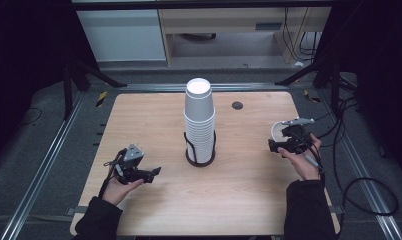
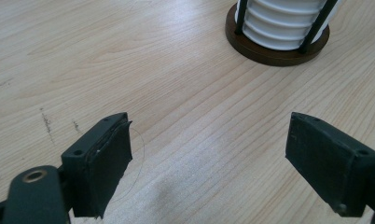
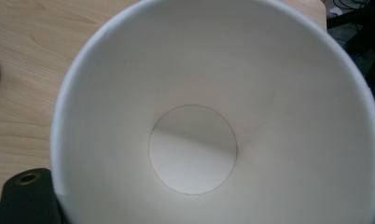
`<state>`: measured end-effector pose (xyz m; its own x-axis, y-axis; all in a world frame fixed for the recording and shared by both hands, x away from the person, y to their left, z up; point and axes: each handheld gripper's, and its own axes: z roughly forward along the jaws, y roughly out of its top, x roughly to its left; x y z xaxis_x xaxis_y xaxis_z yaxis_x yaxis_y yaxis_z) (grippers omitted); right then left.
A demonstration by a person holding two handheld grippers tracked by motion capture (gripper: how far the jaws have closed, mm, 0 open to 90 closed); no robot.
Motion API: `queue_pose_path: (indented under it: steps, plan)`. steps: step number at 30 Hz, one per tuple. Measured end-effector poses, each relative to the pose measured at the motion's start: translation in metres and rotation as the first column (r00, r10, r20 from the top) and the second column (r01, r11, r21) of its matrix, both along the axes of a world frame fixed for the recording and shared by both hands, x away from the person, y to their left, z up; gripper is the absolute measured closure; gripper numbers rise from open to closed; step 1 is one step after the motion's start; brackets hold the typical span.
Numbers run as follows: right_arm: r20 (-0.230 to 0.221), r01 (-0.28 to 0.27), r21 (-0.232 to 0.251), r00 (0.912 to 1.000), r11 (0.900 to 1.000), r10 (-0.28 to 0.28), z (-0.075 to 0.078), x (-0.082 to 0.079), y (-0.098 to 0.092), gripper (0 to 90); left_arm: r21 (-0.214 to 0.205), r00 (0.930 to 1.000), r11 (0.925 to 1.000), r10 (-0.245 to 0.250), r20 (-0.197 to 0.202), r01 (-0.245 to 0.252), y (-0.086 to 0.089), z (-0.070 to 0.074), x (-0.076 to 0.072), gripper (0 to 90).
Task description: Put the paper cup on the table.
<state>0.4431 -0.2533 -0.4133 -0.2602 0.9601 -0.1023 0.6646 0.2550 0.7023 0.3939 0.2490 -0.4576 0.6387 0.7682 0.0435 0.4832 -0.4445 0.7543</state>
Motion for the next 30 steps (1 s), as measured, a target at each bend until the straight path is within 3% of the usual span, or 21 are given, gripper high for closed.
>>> queue_pose_path:
  steps: [9, 30]
  plan:
    - [-0.083, 0.007, -0.012, 0.9965, 0.9999, -0.008, -0.012, 0.009, -0.002, 12.7, 0.003, 1.0000, 1.0000, 0.000, -0.002, 0.000, 0.000, 0.000, 0.000, 13.7]
    - [-0.179, -0.007, -0.049, 0.9838, 0.9988, -0.002, -0.033, 0.017, -0.003, 12.4, 0.009, 1.0000, 1.0000, -0.001, -0.006, 0.001, 0.000, -0.002, 0.001, 13.6]
